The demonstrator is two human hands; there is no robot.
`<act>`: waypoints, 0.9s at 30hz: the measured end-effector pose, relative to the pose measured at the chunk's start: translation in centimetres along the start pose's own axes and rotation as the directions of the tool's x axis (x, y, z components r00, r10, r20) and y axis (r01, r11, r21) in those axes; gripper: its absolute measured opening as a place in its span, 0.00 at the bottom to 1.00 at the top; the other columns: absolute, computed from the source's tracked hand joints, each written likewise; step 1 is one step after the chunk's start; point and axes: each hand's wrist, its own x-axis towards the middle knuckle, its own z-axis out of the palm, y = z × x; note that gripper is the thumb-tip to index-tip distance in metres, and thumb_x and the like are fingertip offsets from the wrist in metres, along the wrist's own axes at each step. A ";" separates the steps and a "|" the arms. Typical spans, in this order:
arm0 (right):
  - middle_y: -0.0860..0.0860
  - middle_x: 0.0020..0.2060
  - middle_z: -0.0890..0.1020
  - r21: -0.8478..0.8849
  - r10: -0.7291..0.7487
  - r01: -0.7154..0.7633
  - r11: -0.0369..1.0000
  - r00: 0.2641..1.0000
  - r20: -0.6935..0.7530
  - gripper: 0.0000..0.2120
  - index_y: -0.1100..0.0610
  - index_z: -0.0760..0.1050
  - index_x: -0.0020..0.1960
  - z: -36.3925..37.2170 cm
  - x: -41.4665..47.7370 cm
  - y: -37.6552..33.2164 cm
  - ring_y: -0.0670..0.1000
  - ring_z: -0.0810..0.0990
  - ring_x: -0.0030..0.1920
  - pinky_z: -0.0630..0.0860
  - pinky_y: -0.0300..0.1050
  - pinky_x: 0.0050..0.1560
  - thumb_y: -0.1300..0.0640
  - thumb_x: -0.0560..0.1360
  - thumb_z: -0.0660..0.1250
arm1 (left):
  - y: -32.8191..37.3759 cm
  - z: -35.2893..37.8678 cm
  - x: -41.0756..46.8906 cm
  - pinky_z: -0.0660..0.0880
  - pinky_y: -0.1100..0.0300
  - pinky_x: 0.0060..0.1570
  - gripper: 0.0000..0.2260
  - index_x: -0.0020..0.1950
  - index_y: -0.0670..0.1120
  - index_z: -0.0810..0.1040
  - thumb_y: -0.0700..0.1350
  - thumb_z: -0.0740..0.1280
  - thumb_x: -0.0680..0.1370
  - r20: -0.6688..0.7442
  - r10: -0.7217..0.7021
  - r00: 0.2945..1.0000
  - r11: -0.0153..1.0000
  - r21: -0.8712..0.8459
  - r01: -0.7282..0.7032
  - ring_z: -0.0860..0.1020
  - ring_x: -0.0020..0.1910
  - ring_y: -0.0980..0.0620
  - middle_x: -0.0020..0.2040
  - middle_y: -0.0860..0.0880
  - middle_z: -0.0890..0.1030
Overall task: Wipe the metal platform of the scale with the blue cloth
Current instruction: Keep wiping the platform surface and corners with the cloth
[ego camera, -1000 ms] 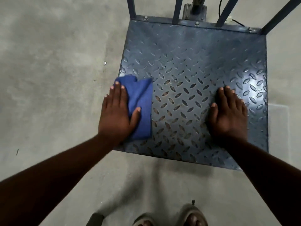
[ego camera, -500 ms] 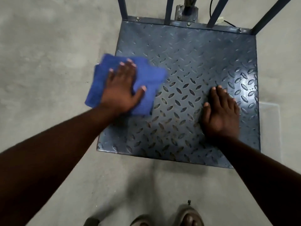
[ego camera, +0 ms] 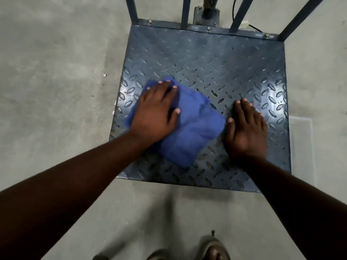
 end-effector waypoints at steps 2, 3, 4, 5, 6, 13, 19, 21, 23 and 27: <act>0.54 0.82 0.61 -0.004 -0.008 0.008 1.000 1.000 0.004 0.29 0.53 0.60 0.82 -0.1 0.0 0.0 0.56 0.61 0.80 0.55 0.56 0.81 0.45 0.83 0.52 | -1.1 -1.2 0.9 0.72 0.42 0.69 0.29 0.76 0.43 0.77 0.58 0.63 0.79 0.002 -0.159 0.987 0.987 -0.002 0.159 0.76 0.69 0.34 0.74 0.39 0.76; 0.54 0.82 0.61 -0.008 -0.009 0.009 1.000 1.000 0.005 0.29 0.53 0.60 0.82 -0.2 0.0 -0.1 0.56 0.60 0.80 0.55 0.56 0.80 0.45 0.83 0.52 | -1.1 -1.8 1.4 0.72 0.42 0.67 0.29 0.75 0.44 0.78 0.58 0.64 0.79 0.047 -0.203 0.978 0.979 0.001 0.203 0.76 0.67 0.34 0.72 0.40 0.76; 0.53 0.82 0.61 -0.013 -0.010 0.010 1.000 1.000 0.004 0.29 0.53 0.59 0.82 -0.3 0.0 0.0 0.56 0.60 0.81 0.55 0.56 0.80 0.45 0.83 0.51 | -0.9 -2.2 2.0 0.73 0.42 0.65 0.28 0.75 0.45 0.78 0.59 0.66 0.79 0.087 -0.236 0.968 0.972 0.008 0.237 0.76 0.65 0.34 0.70 0.40 0.75; 0.53 0.82 0.61 -0.016 -0.010 0.010 1.000 1.000 0.003 0.29 0.53 0.59 0.82 -0.3 0.1 0.0 0.56 0.60 0.81 0.54 0.55 0.80 0.45 0.83 0.51 | -0.6 -2.6 2.7 0.74 0.42 0.65 0.28 0.75 0.46 0.77 0.59 0.69 0.79 0.109 -0.266 0.958 0.964 0.015 0.266 0.77 0.64 0.33 0.70 0.39 0.74; 0.53 0.82 0.60 -0.015 -0.010 0.010 1.000 1.000 0.005 0.29 0.53 0.59 0.82 -0.3 0.0 0.0 0.56 0.60 0.81 0.54 0.55 0.80 0.45 0.84 0.52 | -0.3 -3.0 3.3 0.75 0.42 0.65 0.29 0.75 0.46 0.76 0.59 0.71 0.79 0.129 -0.297 0.946 0.955 0.015 0.297 0.77 0.64 0.33 0.70 0.39 0.73; 0.53 0.82 0.60 -0.008 -0.006 0.007 1.000 1.000 0.015 0.28 0.53 0.58 0.82 -0.3 0.1 0.0 0.56 0.59 0.81 0.53 0.55 0.81 0.47 0.84 0.54 | -0.2 -4.8 4.4 0.76 0.43 0.68 0.43 0.77 0.45 0.71 0.65 0.82 0.69 0.292 -0.488 0.823 0.853 -0.041 0.521 0.78 0.70 0.37 0.73 0.41 0.73; 0.53 0.82 0.60 -0.003 -0.004 0.005 1.000 1.000 0.013 0.28 0.53 0.59 0.82 -0.4 0.0 -0.1 0.55 0.59 0.81 0.53 0.56 0.81 0.47 0.84 0.54 | 0.5 -5.0 4.1 0.73 0.67 0.39 0.06 0.53 0.47 0.83 0.49 0.73 0.80 0.288 -0.565 0.773 0.747 -0.221 0.628 0.82 0.45 0.51 0.41 0.52 0.81; 0.53 0.82 0.60 -0.002 -0.003 0.003 1.000 1.000 0.014 0.28 0.53 0.58 0.82 -0.5 0.0 -0.1 0.55 0.58 0.81 0.53 0.56 0.81 0.47 0.84 0.54 | 0.7 -6.3 3.6 0.67 0.77 0.33 0.06 0.55 0.45 0.84 0.45 0.74 0.80 0.252 -0.455 0.854 0.816 -0.267 0.513 0.80 0.40 0.55 0.43 0.51 0.82; 0.53 0.82 0.60 -0.001 -0.002 0.002 1.000 1.000 0.022 0.28 0.53 0.58 0.83 -0.6 0.0 -0.1 0.55 0.58 0.81 0.53 0.55 0.81 0.46 0.84 0.54 | 1.1 -8.2 2.4 0.71 0.77 0.41 0.11 0.60 0.44 0.84 0.43 0.78 0.78 0.281 -0.309 0.909 0.809 -0.424 0.406 0.84 0.48 0.50 0.51 0.48 0.87; 0.53 0.83 0.57 -0.006 0.006 -0.005 1.000 0.998 0.061 0.29 0.53 0.56 0.83 -0.7 0.0 -0.1 0.54 0.56 0.82 0.50 0.54 0.82 0.46 0.85 0.53 | 2.0 -11.8 -0.9 0.83 0.62 0.53 0.16 0.64 0.45 0.82 0.38 0.75 0.77 0.551 0.032 0.834 0.488 -0.737 0.468 0.87 0.55 0.53 0.57 0.47 0.89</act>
